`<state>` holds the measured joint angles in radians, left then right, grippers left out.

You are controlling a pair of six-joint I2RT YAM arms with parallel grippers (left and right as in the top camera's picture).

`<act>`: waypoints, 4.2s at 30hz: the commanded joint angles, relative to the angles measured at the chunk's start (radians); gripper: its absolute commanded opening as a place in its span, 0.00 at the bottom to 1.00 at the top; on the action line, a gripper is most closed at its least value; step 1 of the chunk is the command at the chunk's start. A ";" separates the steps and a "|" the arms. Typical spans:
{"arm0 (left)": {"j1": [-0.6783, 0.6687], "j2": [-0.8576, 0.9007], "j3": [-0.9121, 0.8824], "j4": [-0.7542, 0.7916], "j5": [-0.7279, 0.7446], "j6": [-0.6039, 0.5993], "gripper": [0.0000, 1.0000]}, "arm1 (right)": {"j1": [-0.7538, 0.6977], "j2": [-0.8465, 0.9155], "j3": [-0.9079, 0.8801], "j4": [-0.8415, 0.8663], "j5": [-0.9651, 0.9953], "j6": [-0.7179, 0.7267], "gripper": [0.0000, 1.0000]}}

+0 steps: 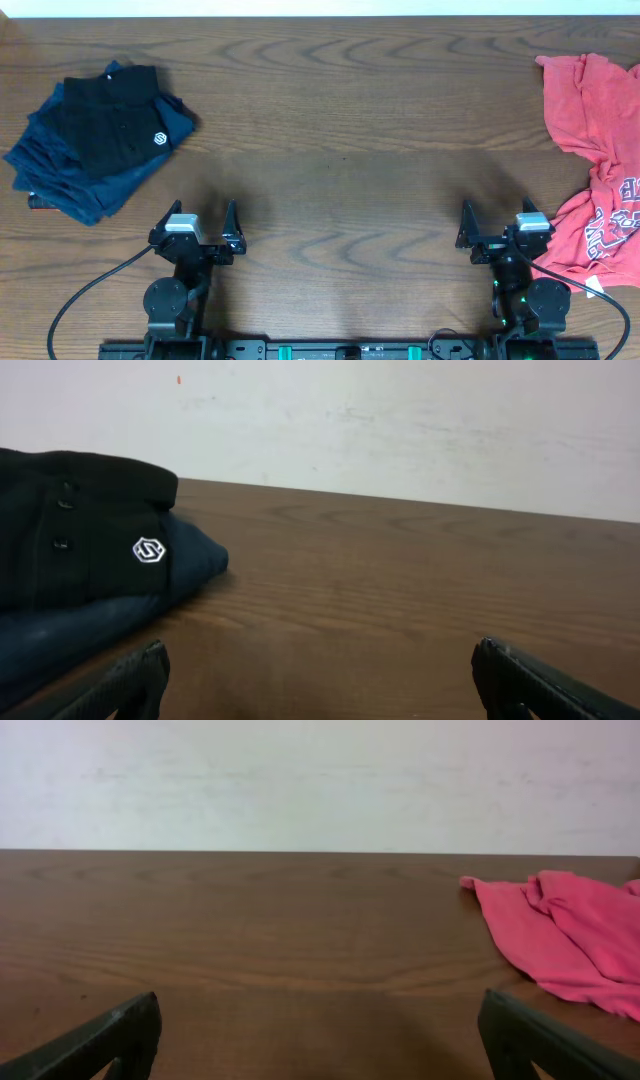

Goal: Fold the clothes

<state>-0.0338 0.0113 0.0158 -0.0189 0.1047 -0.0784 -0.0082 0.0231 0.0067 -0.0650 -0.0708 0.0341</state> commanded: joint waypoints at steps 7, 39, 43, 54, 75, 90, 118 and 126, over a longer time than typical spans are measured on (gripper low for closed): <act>0.005 0.028 -0.011 -0.041 0.019 -0.010 0.98 | -0.006 0.128 0.002 -0.007 0.012 0.014 0.99; 0.005 0.987 0.744 -0.739 0.041 -0.115 0.98 | -0.281 1.205 0.735 -0.729 0.515 0.363 0.73; 0.005 0.987 0.744 -0.735 0.041 -0.115 0.98 | -0.349 1.335 0.731 -0.685 0.508 0.367 0.63; 0.005 0.987 0.744 -0.724 0.041 -0.115 0.98 | -0.370 1.563 0.731 -0.558 0.377 0.311 0.01; 0.005 0.987 0.744 -0.572 0.042 -0.115 0.82 | 0.276 1.533 0.732 0.194 -0.348 0.335 0.01; -0.055 1.046 0.743 -0.383 0.280 -0.128 0.92 | 0.083 1.299 0.745 -0.129 -0.023 0.245 0.73; -0.397 1.905 0.766 0.597 0.163 -0.555 0.06 | -0.270 1.022 0.745 -0.587 -0.004 0.114 0.73; -0.214 1.835 0.923 0.576 0.214 -0.555 0.06 | -0.270 1.022 0.745 -0.612 -0.003 0.114 0.72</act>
<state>-0.3561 1.9118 0.8402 0.5617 0.3027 -0.6247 -0.2691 1.0531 0.7448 -0.6743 -0.0841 0.1635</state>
